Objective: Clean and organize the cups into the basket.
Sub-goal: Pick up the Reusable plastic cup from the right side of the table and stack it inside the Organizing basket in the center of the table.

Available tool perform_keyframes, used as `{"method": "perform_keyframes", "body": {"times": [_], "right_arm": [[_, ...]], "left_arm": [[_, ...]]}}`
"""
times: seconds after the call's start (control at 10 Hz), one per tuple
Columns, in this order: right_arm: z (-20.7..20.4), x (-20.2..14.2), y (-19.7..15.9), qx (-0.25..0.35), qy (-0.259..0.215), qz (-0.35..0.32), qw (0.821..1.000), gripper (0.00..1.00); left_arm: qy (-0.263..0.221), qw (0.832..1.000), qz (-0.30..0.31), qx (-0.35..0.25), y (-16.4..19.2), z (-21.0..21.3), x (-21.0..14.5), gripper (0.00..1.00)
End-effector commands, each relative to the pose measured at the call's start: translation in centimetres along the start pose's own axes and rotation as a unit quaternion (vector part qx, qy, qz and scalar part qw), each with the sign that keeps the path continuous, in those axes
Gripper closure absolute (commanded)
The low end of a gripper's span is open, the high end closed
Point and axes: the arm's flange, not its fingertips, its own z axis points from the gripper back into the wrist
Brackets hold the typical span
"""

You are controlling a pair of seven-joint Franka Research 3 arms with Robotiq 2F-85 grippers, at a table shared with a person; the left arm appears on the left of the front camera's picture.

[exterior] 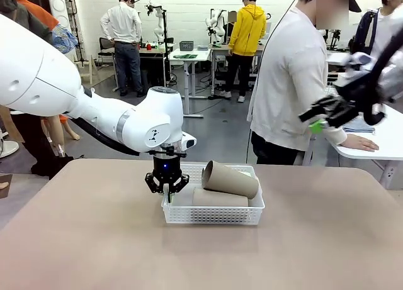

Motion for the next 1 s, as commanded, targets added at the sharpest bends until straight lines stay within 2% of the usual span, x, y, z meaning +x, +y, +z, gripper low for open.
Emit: {"method": "perform_keyframes", "body": {"times": [0.0,0.3,0.5,0.6,0.9], "right_arm": [[2.0,-3.7,3.7,-0.019,-0.066,0.012,0.998,0.00],[4.0,-6.6,5.8,-0.053,-0.105,0.001,0.993,0.00],[3.4,-7.0,4.7,-0.070,-0.113,-0.017,0.991,0.00],[4.9,-7.1,5.7,-0.047,-0.093,-0.010,0.994,0.00],[4.9,-7.1,5.7,-0.047,-0.093,-0.010,0.994,0.00]], "left_arm": [[0.000,1.000,-0.004,0.002,0.0,-0.2,-0.1,1.00],[0.000,1.000,-0.004,0.002,0.0,-0.2,-0.1,1.00],[0.000,1.000,-0.004,0.002,0.0,-0.2,-0.1,1.00],[0.000,1.000,-0.004,0.002,0.0,-0.2,-0.1,1.00],[0.000,1.000,-0.004,0.002,0.0,-0.2,-0.1,1.00]]}}
